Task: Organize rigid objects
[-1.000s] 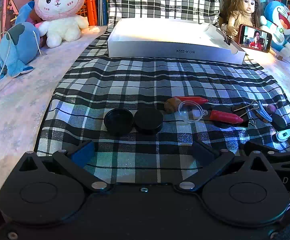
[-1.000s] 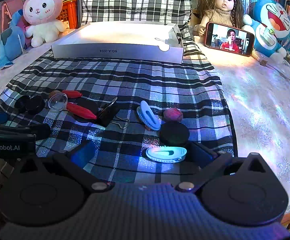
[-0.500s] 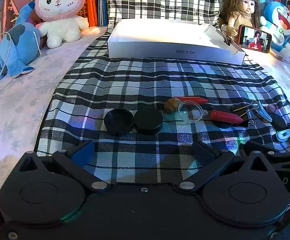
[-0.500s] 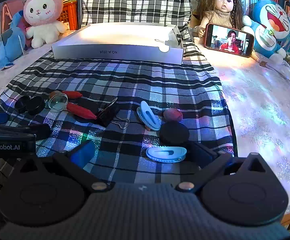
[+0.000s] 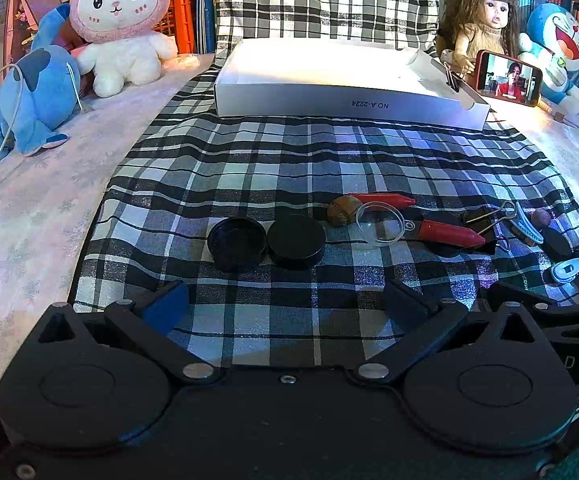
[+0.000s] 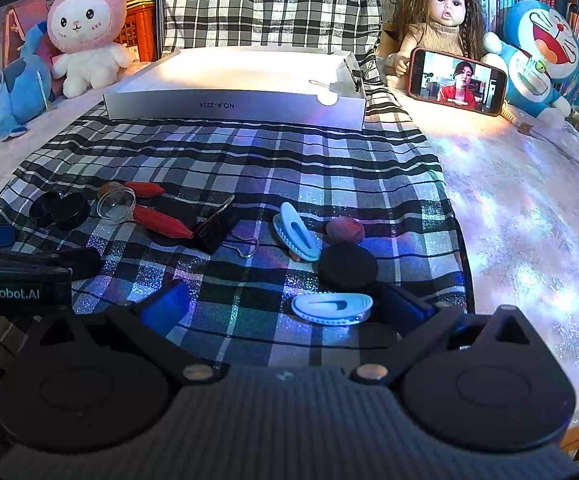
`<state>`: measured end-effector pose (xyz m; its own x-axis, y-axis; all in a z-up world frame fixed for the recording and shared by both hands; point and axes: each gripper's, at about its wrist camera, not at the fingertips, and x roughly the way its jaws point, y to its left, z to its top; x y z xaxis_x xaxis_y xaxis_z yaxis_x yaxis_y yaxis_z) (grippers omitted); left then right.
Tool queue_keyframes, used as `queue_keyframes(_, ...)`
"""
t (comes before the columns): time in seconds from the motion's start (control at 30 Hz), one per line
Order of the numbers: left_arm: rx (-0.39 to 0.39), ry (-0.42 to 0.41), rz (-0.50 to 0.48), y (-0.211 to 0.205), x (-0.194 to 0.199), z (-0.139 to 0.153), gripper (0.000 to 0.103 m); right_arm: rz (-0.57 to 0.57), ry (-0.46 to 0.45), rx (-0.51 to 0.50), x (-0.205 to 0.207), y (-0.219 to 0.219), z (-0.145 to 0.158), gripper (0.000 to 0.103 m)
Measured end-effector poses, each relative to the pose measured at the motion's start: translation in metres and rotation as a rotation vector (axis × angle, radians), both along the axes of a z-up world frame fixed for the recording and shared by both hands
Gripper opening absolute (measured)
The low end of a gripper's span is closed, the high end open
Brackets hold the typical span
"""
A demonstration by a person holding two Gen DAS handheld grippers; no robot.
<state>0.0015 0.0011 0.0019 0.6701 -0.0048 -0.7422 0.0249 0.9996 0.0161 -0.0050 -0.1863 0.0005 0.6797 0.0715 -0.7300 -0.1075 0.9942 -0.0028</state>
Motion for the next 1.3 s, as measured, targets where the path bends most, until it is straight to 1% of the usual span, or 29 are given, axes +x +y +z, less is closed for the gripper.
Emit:
queue_keyframes(0.13,-0.002,-0.003,0.003,0.000,0.000,0.001,0.103,-0.003,-0.010,0.004,-0.001,-0.001,0.001,0.103)
queue_keyframes(0.33,-0.005,-0.012,0.008,0.000,0.000,0.002,0.103,-0.022,-0.059,0.010,-0.007,0.000,-0.002,0.103)
queue_keyframes(0.6,-0.004,-0.056,0.027,-0.002,-0.003,-0.003,0.103,-0.011,-0.095,0.017,-0.010,-0.002,-0.005,0.103)
queue_keyframes(0.73,-0.009,-0.056,0.029,-0.001,-0.002,-0.003,0.103,-0.002,-0.114,0.022,-0.014,-0.003,-0.006,0.103)
queue_keyframes(0.83,-0.009,-0.074,0.018,0.000,-0.004,-0.001,0.095,0.009,-0.128,0.016,-0.019,-0.003,-0.006,0.103)
queue_keyframes(0.9,-0.009,-0.089,0.009,0.002,-0.008,0.000,0.087,0.015,-0.140,0.013,-0.022,-0.004,-0.006,0.103)
queue_keyframes(0.93,-0.012,-0.095,0.006,0.003,-0.009,0.001,0.085,0.015,-0.145,0.013,-0.024,-0.004,-0.006,0.103)
queue_keyframes(1.0,-0.021,-0.107,0.008,0.006,-0.013,0.002,0.077,0.016,-0.155,0.015,-0.026,-0.005,-0.005,0.102)
queue_keyframes(1.13,-0.046,-0.155,0.034,0.017,-0.020,0.007,0.069,0.016,-0.179,0.013,-0.030,-0.008,-0.002,0.096)
queue_keyframes(1.23,-0.036,-0.197,0.064,0.025,-0.024,0.012,0.061,0.010,-0.199,0.018,-0.032,-0.012,0.000,0.091)
queue_keyframes(1.3,-0.019,-0.205,0.071,0.029,-0.024,0.013,0.054,0.002,-0.207,0.020,-0.032,-0.015,0.002,0.088)
